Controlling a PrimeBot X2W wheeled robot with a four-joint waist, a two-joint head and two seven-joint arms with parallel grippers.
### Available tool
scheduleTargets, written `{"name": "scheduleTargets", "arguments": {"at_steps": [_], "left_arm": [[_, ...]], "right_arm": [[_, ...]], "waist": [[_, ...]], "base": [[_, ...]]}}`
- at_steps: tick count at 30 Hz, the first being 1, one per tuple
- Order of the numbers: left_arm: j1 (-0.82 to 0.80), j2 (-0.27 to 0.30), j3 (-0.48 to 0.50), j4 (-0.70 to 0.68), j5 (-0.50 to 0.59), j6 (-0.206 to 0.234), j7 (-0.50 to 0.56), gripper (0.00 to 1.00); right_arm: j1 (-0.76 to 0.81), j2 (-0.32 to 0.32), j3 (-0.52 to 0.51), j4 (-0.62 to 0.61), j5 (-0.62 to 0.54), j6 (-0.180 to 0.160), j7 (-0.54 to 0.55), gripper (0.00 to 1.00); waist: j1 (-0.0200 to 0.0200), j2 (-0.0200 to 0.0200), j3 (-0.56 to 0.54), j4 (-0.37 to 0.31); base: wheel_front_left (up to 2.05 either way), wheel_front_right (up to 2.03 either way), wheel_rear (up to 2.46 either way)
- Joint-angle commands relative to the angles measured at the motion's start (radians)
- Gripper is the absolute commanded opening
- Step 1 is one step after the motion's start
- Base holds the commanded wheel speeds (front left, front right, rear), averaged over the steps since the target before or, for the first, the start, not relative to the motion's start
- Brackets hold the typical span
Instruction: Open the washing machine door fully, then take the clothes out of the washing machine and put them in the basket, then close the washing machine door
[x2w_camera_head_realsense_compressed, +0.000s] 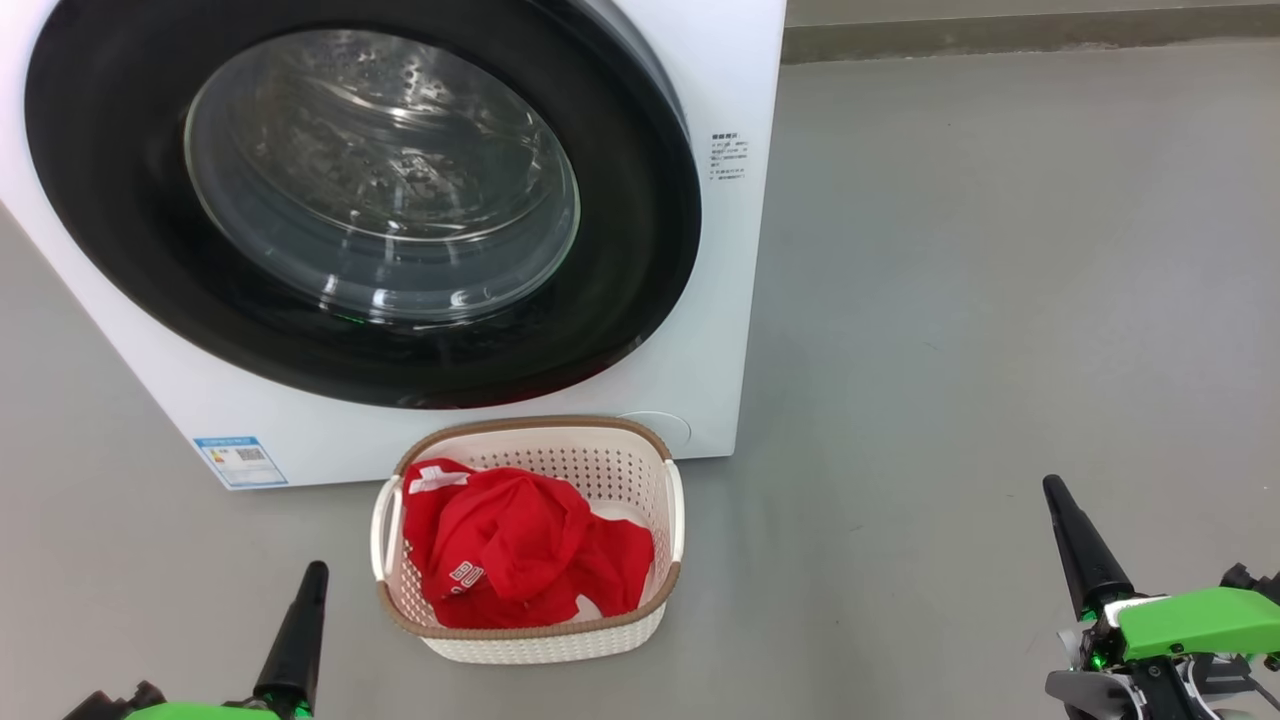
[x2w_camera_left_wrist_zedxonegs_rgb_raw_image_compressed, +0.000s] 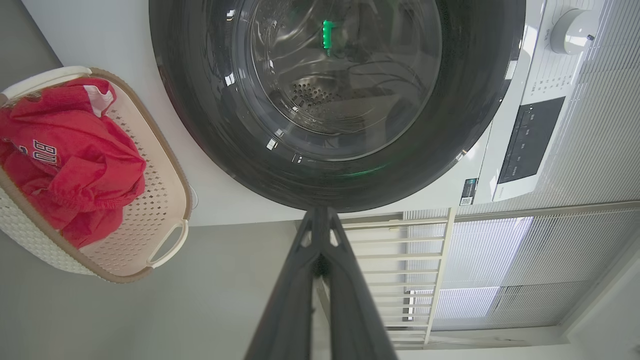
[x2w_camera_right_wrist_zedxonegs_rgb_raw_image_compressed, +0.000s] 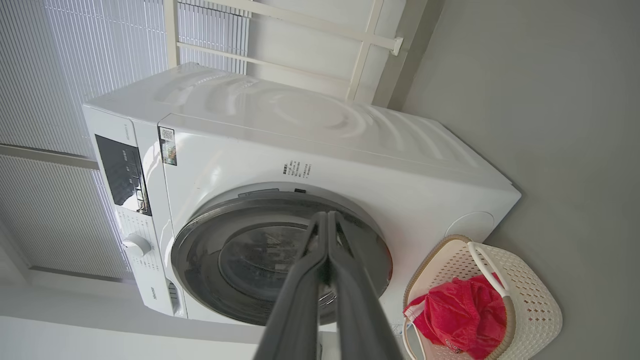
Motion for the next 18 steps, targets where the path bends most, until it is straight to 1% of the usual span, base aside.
{"name": "scheduleTargets", "arguments": {"at_steps": [1,7,18], "left_arm": [[-0.049,0.020,0.025,-0.018,-0.036,-0.012,0.012,0.00],[-0.059,0.021,0.026,-0.012,-0.106,-0.016,0.029,0.00],[-0.059,0.021,0.026,-0.012,-0.107,-0.016,0.029,0.00]], "right_arm": [[-0.053,-0.016,0.012,-0.023,0.041,-0.001,0.012,0.00],[-0.058,-0.015,0.003,-0.020,0.112,-0.001,0.030,0.00],[-0.059,-0.012,-0.001,-0.020,0.109,-0.001,0.033,0.00]], "waist": [[-0.0001,0.0000,0.000,0.002],[-0.0001,0.0000,0.001,0.007],[-0.0001,0.0000,0.001,0.007]], "base": [[0.00,0.00,0.00],[0.00,0.00,0.00],[0.00,0.00,0.00]]}}
